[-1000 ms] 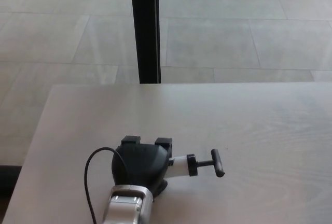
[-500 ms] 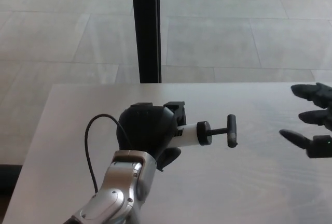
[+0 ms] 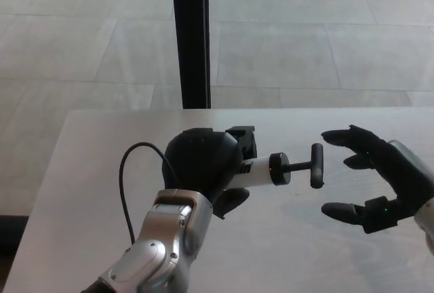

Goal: The robot uses its left hand to lift the air pump kept on the middle of the desk and use the right hand to pull out the handle

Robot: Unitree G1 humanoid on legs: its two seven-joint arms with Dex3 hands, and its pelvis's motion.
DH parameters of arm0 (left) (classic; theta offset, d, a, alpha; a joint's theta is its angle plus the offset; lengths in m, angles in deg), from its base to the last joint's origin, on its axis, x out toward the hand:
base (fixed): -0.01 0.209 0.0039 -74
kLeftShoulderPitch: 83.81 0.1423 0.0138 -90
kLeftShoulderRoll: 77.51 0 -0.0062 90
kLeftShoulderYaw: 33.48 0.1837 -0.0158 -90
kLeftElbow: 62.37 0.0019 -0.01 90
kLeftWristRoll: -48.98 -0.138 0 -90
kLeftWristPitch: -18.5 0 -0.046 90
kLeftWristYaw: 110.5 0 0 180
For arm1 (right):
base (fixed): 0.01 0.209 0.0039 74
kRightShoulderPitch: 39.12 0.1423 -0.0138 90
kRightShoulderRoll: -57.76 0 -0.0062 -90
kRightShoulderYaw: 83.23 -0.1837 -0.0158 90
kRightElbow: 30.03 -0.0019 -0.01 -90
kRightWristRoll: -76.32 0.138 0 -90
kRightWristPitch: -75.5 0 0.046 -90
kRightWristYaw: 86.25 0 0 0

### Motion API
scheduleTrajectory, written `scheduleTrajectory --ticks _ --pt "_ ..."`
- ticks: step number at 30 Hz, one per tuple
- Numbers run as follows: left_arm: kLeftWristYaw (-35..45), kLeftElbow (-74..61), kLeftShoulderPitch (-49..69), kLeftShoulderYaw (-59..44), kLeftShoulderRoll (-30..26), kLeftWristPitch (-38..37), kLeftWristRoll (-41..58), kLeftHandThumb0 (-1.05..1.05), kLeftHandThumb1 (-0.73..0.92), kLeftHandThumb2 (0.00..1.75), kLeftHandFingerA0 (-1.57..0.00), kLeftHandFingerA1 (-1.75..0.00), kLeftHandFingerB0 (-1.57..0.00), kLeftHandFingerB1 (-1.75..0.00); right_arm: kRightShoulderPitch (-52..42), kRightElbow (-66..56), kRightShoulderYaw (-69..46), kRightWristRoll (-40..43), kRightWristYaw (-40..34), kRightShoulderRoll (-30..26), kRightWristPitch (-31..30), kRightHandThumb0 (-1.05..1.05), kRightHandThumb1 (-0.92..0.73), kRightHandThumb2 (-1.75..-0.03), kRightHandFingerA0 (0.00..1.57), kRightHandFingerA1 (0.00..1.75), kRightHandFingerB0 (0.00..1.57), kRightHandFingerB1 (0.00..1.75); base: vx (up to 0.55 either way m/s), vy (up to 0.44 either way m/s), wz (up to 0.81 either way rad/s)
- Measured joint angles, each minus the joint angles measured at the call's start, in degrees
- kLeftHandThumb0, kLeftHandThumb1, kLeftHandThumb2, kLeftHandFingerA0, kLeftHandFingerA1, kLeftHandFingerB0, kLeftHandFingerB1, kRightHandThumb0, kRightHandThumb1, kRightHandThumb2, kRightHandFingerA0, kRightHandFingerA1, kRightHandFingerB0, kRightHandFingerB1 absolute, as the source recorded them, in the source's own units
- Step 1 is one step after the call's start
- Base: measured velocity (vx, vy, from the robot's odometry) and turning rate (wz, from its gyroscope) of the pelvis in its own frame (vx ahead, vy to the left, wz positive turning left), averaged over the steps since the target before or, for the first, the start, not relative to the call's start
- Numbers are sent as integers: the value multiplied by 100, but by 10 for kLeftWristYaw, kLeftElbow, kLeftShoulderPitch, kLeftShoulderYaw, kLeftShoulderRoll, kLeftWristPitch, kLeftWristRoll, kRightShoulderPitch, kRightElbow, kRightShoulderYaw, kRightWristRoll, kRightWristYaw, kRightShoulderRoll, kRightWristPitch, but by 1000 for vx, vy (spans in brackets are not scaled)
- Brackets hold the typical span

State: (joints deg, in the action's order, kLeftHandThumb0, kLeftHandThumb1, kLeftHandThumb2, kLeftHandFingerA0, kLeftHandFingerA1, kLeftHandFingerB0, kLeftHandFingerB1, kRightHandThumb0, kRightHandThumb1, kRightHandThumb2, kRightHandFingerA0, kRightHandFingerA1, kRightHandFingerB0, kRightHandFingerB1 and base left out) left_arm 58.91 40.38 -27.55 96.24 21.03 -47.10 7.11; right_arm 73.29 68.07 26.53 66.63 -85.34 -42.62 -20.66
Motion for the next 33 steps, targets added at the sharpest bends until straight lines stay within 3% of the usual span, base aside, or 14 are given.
scheduleTrajectory --ticks 5,6,7,8,9,10,12,14,20,23,27,28,29,33 --pt "-16 35 0 -2 -6 -9 -18 -21 70 83 -80 -167 -74 -96 0 -22 -32 -1 -3 63 -21 -45 -66 -59 75 111 53 54 0 0 0" --pt "-19 40 1 -4 -10 -11 -20 -20 70 82 -82 -171 -75 -99 -1 -25 -39 1 -3 72 -28 -48 -51 -93 73 99 44 62 0 0 0" --pt "-22 44 1 -5 -13 -13 -22 -19 70 80 -81 -170 -74 -100 -1 -28 -46 2 -2 80 -35 -46 -64 -59 69 109 48 48 0 0 0" --pt "-27 51 1 -8 -17 -15 -24 -19 70 80 -81 -170 -74 -100 -2 -35 -51 1 -2 85 -44 -46 -64 -59 69 109 48 48 0 0 0" --pt "-29 56 1 -10 -18 -17 -26 -19 68 83 -83 -173 -71 -124 -3 -39 -53 0 -1 88 -50 -44 -63 -58 71 107 46 46 0 0 0" --pt "-33 61 2 -12 -20 -19 -28 -20 67 77 -97 -173 -74 -112 -4 -42 -56 0 -1 91 -56 -40 -61 -58 71 103 42 44 0 0 0" --pt "-42 72 2 -19 -20 -29 -30 -20 67 77 -97 -173 -74 -112 -8 -44 -62 -4 -1 95 -62 -40 -61 -58 71 103 42 44 0 0 0" --pt "-47 78 3 -23 -20 -36 -31 -23 72 83 -81 -174 -67 -139 -12 -44 -68 -9 -3 99 -63 -39 -61 -58 73 101 38 40 0 0 0" --pt "-34 78 10 -25 -17 -40 -33 -22 69 86 -82 -169 -69 -120 -15 -43 -76 -32 -16 103 -58 -36 -60 -58 73 93 41 39 0 0 0" --pt "-24 78 8 -26 -13 -39 -35 -19 61 95 -82 -175 -66 -147 -15 -40 -77 -45 -22 102 -50 -36 -59 -57 73 96 42 40 0 0 0" --pt "-24 79 0 -30 -3 -41 -40 -22 68 94 -84 -175 -70 -122 -19 -38 -77 -57 -25 103 -45 -41 -59 -58 72 97 43 41 0 0 0" --pt "-24 79 -3 -30 0 -41 -42 -23 68 90 -77 -163 -74 -108 -20 -37 -77 -59 -25 103 -45 -50 -44 -85 77 92 37 53 0 0 0" --pt "-24 79 -6 -30 3 -41 -44 -21 66 88 -79 -165 -75 -108 -21 -37 -76 -61 -25 103 -45 -45 -60 -58 72 90 45 40 0 0 0" --pt "-25 79 -23 -29 11 -41 -58 -21 68 78 -77 -163 -75 -107 -22 -37 -63 -75 -21 103 -50 -48 -62 -59 72 77 51 43 0 0 0"
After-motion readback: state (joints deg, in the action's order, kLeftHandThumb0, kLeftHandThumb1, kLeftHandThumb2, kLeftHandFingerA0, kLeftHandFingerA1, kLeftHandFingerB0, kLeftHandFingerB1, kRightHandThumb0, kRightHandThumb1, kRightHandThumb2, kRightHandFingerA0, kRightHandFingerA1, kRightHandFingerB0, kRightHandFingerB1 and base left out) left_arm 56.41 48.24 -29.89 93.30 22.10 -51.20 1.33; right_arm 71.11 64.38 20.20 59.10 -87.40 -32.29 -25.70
